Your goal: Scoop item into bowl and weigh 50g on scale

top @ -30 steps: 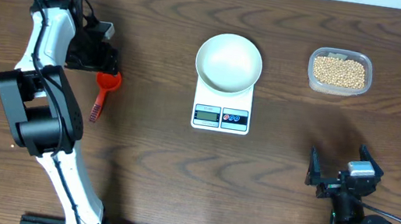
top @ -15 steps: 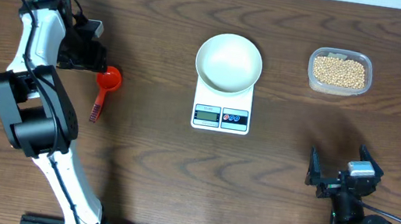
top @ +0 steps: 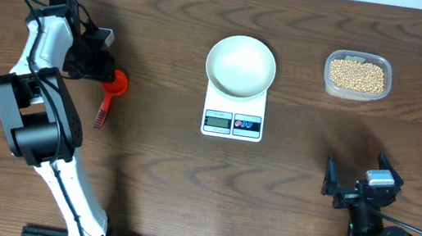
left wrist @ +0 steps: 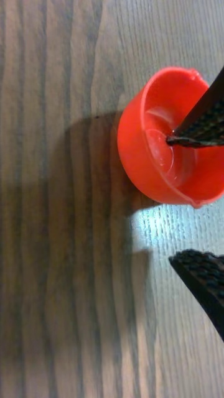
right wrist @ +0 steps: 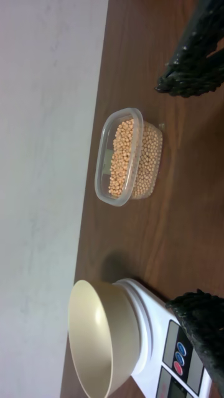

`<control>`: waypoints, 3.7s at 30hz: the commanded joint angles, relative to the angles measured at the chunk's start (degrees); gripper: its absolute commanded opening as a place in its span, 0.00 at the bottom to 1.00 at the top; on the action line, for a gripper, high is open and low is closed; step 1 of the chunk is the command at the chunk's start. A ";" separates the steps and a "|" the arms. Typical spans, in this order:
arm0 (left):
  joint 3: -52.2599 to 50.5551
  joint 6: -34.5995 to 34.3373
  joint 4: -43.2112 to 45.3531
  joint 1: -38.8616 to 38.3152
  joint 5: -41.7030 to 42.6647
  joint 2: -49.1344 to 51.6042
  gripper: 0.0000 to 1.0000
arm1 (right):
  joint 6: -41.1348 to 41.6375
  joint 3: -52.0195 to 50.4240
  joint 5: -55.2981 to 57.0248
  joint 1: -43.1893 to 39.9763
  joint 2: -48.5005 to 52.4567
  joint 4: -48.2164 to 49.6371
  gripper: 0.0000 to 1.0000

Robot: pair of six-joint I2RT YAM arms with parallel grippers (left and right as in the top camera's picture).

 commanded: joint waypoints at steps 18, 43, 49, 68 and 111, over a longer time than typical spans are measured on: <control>-3.93 0.72 5.40 -0.07 1.38 0.09 0.25 | -0.61 -0.24 0.04 0.35 -0.31 -0.02 0.99; 3.23 -91.41 8.76 -0.02 12.37 -10.58 0.07 | -0.61 -0.24 0.04 0.35 -0.31 -0.02 0.99; 3.23 -101.35 10.45 -0.28 22.25 -14.36 0.07 | -0.61 -0.24 0.02 0.35 -0.31 -0.02 0.99; 3.21 -101.98 10.80 -17.94 23.63 -15.93 0.07 | 11.76 -0.20 -2.75 0.28 1.31 10.97 0.99; 3.21 -109.26 12.22 -24.17 13.14 -15.93 0.07 | 31.98 81.00 -53.75 11.93 100.78 8.63 0.99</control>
